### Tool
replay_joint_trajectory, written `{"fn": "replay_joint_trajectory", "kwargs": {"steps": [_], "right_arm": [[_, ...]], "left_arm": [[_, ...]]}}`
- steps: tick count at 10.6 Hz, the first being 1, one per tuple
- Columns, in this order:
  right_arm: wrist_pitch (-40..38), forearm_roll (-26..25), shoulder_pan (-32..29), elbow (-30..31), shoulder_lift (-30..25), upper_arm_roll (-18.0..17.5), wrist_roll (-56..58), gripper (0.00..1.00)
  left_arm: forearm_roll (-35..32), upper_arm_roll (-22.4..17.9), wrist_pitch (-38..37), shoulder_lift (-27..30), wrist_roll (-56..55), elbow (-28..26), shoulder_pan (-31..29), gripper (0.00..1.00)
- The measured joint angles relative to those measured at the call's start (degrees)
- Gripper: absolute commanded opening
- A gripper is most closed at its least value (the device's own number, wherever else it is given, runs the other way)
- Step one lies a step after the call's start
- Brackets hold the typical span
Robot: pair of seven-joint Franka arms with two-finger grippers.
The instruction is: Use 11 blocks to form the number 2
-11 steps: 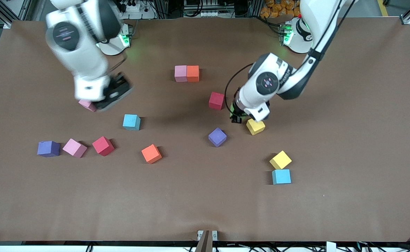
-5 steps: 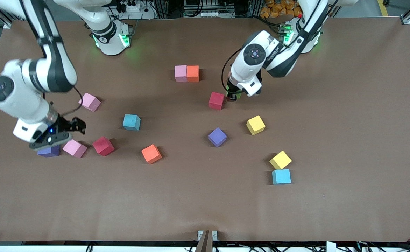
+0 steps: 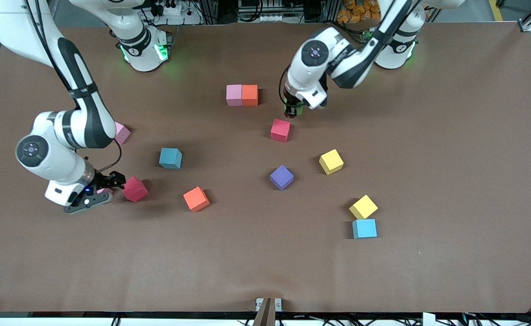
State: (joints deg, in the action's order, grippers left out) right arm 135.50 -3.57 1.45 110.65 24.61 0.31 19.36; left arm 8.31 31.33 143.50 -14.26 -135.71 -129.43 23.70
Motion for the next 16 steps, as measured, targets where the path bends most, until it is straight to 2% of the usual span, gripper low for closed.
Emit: {"fn": "replay_joint_trajectory", "kwargs": {"steps": [3, 11, 16], "right_arm": [[0.15, 0.0, 1.3, -0.03, 1.64, -0.24, 0.27, 1.0], [2.17, 0.0, 1.64, 0.04, 4.21, -0.36, 1.54, 1.0], [2.25, 0.01, 1.65, 0.01, 4.22, -0.37, 2.37, 1.0]], "left_arm": [[0.0, 0.01, 0.73, -0.55, -0.68, -0.22, 2.22, 0.0], [-0.15, -0.07, 5.97, -6.46, -5.32, 0.17, 7.39, 0.0], [-8.33, -0.18, 8.43, -9.94, -15.28, 1.18, 9.46, 0.0]]}}
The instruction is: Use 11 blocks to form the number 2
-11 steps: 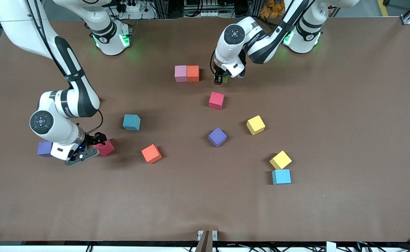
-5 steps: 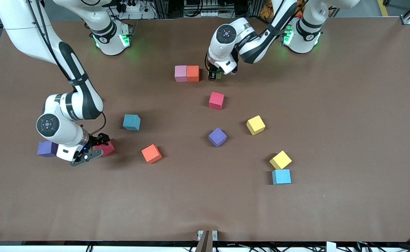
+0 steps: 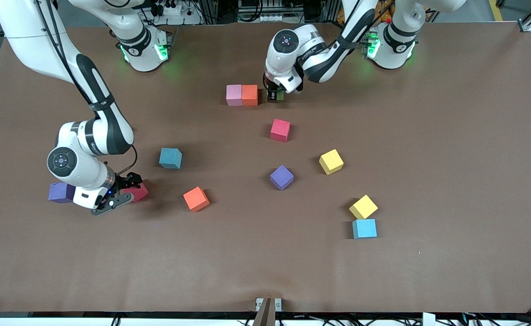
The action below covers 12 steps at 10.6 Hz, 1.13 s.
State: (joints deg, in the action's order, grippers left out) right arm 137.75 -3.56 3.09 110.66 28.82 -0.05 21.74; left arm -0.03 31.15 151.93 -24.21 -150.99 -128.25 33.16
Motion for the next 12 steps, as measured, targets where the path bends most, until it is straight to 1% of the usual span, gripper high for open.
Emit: {"fn": "replay_joint_trajectory", "kwargs": {"steps": [2, 6, 12], "right_arm": [[0.03, 0.0, 0.0, -0.01, 0.0, -0.01, 0.24, 1.0], [0.12, 0.02, 0.0, -0.07, 0.0, -0.01, 0.28, 1.0], [0.34, 0.04, 0.31, -0.17, -0.01, -0.13, 0.28, 1.0]], "left_arm": [[-2.91, -0.24, 0.01, -1.85, -1.97, 1.81, -0.03, 0.0], [-5.16, -0.34, 0.01, -4.08, -2.09, 3.68, -0.02, 0.0], [-5.57, -0.32, 0.01, -5.33, -2.09, 4.95, 0.1, 0.0]]}}
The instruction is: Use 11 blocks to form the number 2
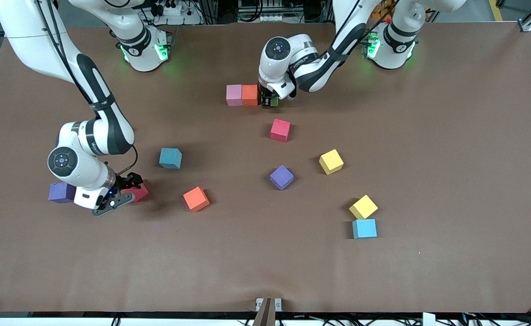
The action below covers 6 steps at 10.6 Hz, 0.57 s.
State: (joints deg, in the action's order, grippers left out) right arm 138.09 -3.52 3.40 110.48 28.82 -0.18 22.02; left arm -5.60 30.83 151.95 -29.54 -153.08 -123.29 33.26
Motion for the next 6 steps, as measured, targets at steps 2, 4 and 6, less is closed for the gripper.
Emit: {"fn": "replay_joint_trajectory", "kwargs": {"steps": [2, 4, 6], "right_arm": [[0.01, 0.0, 0.14, 0.0, 0.0, -0.01, 0.0, 1.0], [0.0, 0.13, 0.46, 0.0, 0.0, -0.02, 0.0, 1.0], [0.01, 0.45, 1.02, 0.05, 0.0, -0.03, 0.0, 1.0]], "left_arm": [[-0.01, 0.0, 0.0, -0.3, 0.0, 0.21, 0.3, 0.0], [-0.01, 0.0, 0.0, -0.71, 0.0, 0.53, 0.69, 0.0], [-0.01, 0.0, 0.0, -1.04, 0.0, 0.73, 1.1, 0.0]]}}
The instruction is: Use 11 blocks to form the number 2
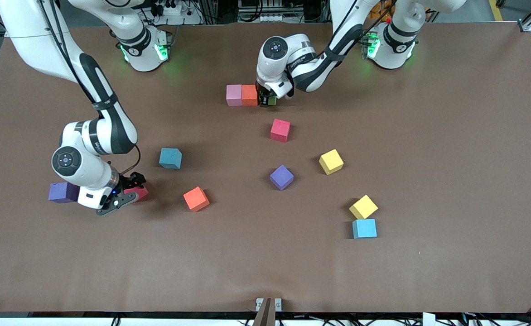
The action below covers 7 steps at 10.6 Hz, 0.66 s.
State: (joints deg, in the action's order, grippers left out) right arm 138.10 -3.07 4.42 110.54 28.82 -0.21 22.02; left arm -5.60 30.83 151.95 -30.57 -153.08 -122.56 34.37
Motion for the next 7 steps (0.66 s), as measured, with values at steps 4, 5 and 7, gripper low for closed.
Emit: {"fn": "replay_joint_trajectory", "kwargs": {"steps": [4, 5, 7], "right_arm": [[1.87, 0.08, 0.1, 1.92, 0.2, 0.06, 0.0, 1.0], [3.35, 0.09, 0.1, 2.66, 0.36, 0.06, 0.0, 0.98], [5.42, 0.09, 0.08, 3.74, 0.83, 0.11, 0.01, 0.89]], "left_arm": [[0.0, 0.0, 0.0, -0.78, 0.0, 0.76, 0.27, 0.0], [0.0, -0.15, 0.0, -1.01, 0.0, 1.0, 0.35, 0.0], [0.0, -2.2, 0.0, -1.24, 0.0, 1.58, 1.63, 0.0]]}}
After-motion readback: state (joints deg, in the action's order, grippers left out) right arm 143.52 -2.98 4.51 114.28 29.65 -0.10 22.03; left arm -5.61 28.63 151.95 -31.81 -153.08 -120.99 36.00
